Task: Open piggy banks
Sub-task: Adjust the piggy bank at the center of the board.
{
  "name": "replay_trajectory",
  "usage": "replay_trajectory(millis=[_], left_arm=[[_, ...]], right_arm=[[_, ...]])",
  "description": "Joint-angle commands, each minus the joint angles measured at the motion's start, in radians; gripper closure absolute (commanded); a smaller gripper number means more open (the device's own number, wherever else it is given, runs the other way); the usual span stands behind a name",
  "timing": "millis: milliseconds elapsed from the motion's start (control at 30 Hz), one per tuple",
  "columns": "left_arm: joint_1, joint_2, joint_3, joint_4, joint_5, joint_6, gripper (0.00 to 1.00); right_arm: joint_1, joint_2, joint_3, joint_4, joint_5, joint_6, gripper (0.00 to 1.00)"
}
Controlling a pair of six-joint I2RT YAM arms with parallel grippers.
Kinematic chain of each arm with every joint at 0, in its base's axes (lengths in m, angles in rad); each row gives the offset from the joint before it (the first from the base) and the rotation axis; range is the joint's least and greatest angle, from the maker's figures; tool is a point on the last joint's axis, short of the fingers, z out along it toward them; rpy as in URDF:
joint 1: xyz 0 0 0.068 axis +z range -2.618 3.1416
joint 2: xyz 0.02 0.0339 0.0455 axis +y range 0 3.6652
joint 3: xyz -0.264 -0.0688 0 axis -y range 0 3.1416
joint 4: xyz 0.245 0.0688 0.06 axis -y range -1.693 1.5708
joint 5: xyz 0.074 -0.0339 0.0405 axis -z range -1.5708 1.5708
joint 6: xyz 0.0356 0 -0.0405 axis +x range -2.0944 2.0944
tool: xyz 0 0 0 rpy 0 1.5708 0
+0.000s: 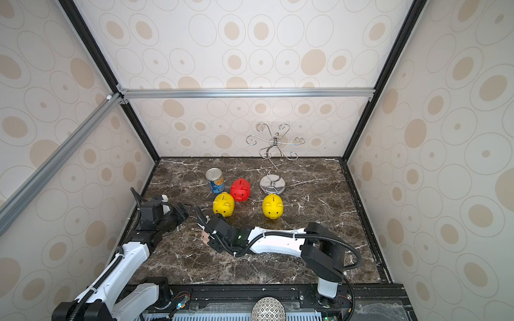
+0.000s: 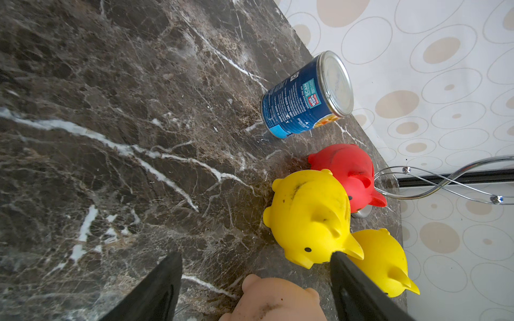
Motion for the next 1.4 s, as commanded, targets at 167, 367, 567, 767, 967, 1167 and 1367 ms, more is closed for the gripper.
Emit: replay_trajectory(millis=[167,367,567,767,967,1167,1367], left_arm=[[0.006,0.004,0.02,0.032,0.01,0.026,0.17],[0.005,0.005,0.02,0.045,0.022,0.023,0.17],[0.003,0.002,0.006,0.073,0.051,0.009,0.18],[-0.001,-0.016,-0.01,0.095,0.068,0.01,0.18],[-0.011,-0.024,-0.04,0.141,0.089,0.0,0.18],[-0.026,-0.033,-0.046,0.158,0.095,0.004,0.18],[-0.043,-0.023,-0.046,0.17,0.103,0.011,0.18]], right_arm=[[0.019,-0.083,-0.176,0.116,-0.082,-0.057,0.81],[0.02,-0.183,-0.309,0.218,-0.051,-0.057,0.81],[0.01,-0.22,-0.39,0.261,-0.014,-0.077,0.82],[-0.033,-0.255,-0.473,0.333,-0.042,-0.09,0.82],[-0.115,-0.259,-0.529,0.405,-0.106,-0.114,0.81],[-0.183,-0.238,-0.544,0.44,-0.116,-0.124,0.81],[-0.249,-0.197,-0.522,0.443,-0.141,-0.139,0.8]])
